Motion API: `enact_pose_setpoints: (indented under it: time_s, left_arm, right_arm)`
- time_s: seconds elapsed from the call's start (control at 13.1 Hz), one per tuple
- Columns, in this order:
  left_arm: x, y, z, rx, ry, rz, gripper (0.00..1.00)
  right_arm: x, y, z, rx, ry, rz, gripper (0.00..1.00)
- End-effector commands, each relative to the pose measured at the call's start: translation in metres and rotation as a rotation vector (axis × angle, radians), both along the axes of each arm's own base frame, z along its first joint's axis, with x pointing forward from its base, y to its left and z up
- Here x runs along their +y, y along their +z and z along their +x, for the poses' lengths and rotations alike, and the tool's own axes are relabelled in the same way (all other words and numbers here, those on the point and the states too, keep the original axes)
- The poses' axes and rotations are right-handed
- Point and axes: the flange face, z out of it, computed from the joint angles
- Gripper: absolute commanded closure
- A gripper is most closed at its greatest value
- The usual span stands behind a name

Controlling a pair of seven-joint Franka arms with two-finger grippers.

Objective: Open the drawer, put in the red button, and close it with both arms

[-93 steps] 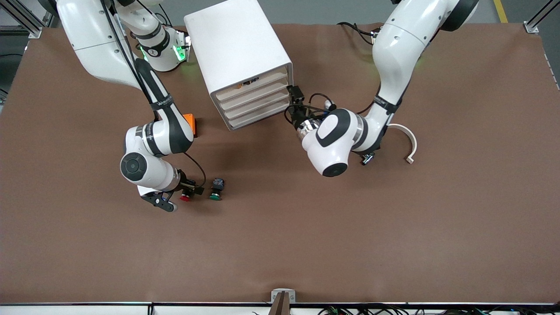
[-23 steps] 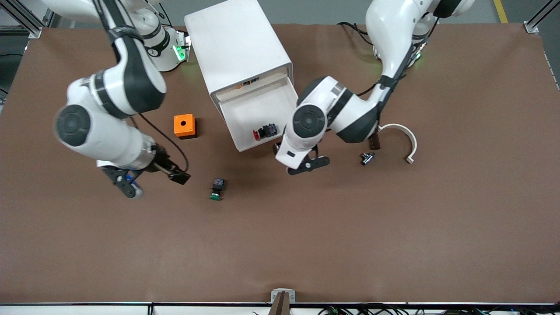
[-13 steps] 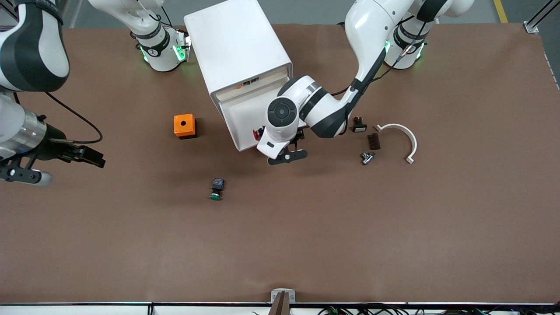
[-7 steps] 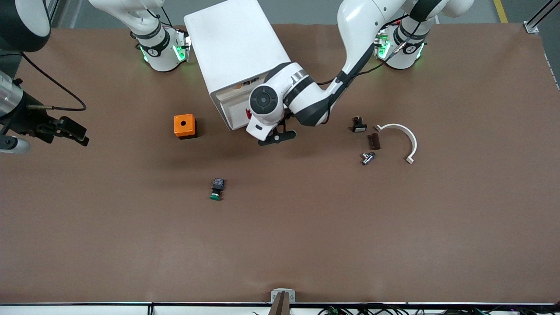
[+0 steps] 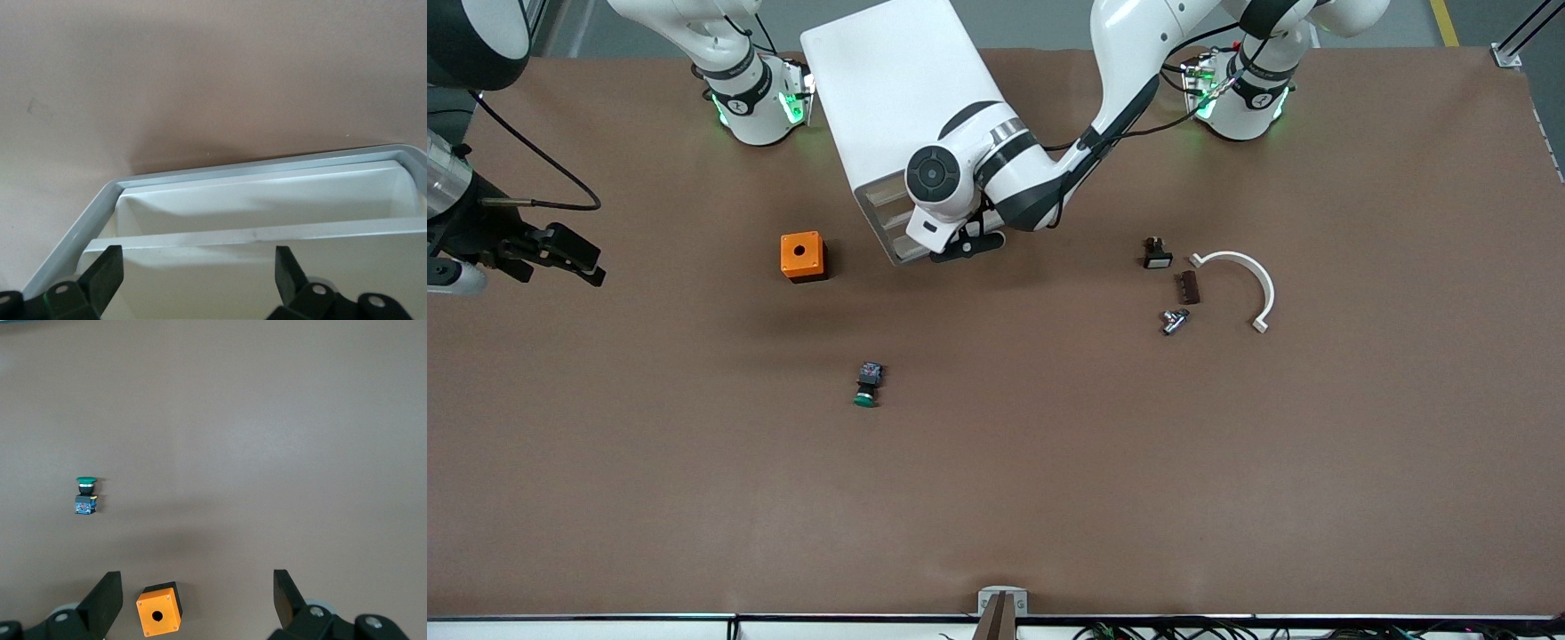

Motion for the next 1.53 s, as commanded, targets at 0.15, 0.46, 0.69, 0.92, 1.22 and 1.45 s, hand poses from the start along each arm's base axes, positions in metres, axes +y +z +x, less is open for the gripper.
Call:
enact_pose_setpoints:
  time_s: [0.15, 0.46, 0.69, 0.92, 1.22, 1.45]
  left_arm:
    - [0.015, 0.002, 0.022, -0.006, 0.052, 0.018, 0.0]
    - [0.101, 0.074, 0.131, -0.135, 0.229, -0.001, 0.0]
    - [0.193, 0.133, 0.185, -0.148, 0.313, 0.055, 0.0]
    - [0.264, 0.189, 0.22, -0.21, 0.37, 0.003, 0.0]
    - [0.357, 0.264, 0.234, -0.278, 0.29, -0.053, 0.0]
    - [0.412, 0.291, 0.233, -0.319, 0.166, 0.033, 0.0]
  right_arm:
    - [-0.004, 0.005, -0.005, -0.008, 0.011, -0.019, 0.0]
    - [-0.005, 0.006, -0.005, -0.011, 0.008, -0.02, 0.0]
    - [-0.009, 0.007, -0.005, -0.013, 0.0, -0.021, 0.0]
    - [-0.01, 0.009, -0.005, -0.016, -0.001, -0.019, 0.0]
    - [-0.01, 0.011, -0.004, -0.021, -0.002, -0.018, 0.0]
    - [-0.02, 0.029, -0.001, -0.053, -0.02, -0.008, 0.0]
